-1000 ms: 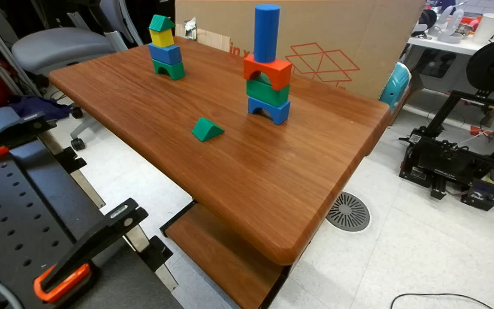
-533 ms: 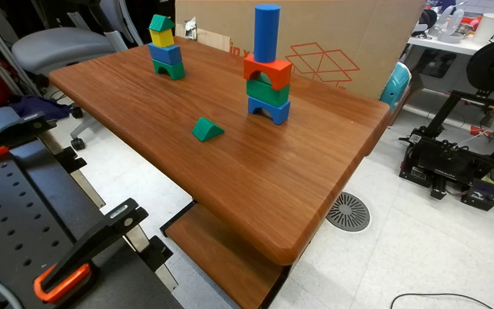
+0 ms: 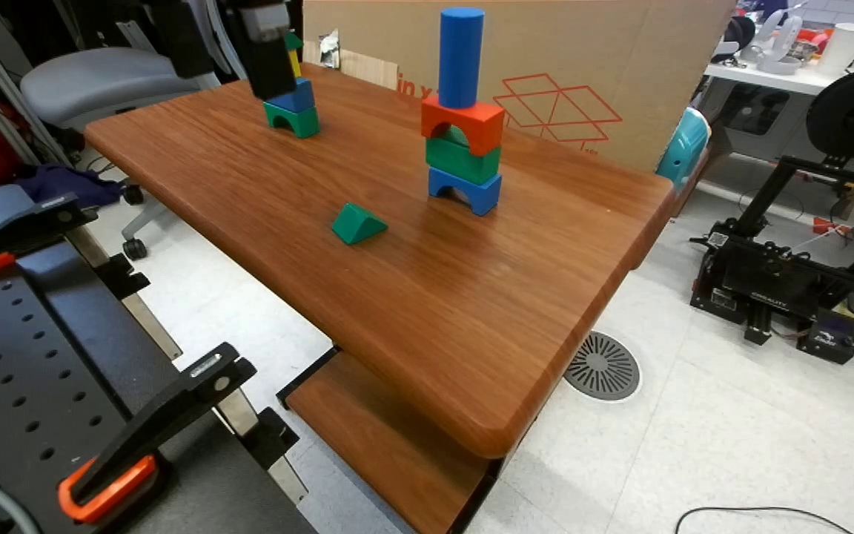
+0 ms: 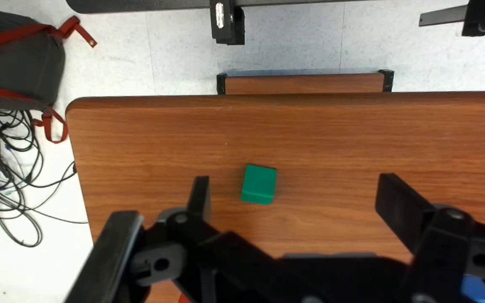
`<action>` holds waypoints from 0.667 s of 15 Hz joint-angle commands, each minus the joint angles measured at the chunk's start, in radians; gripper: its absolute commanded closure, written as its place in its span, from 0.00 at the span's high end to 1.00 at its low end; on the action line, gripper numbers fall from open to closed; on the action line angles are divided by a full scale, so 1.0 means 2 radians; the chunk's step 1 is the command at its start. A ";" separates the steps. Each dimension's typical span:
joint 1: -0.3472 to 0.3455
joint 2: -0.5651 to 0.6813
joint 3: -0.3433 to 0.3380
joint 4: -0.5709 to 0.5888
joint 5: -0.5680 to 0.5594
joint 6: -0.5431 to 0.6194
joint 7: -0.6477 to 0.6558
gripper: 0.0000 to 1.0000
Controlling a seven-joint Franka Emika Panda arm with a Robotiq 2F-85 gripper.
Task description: Put the triangular cube on the table on top of the cylindrical block
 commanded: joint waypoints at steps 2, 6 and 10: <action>0.006 0.084 -0.014 0.061 0.003 0.004 -0.003 1.00; 0.010 0.141 -0.021 0.099 0.001 0.007 0.005 1.00; 0.014 0.183 -0.022 0.131 0.011 0.000 -0.005 1.00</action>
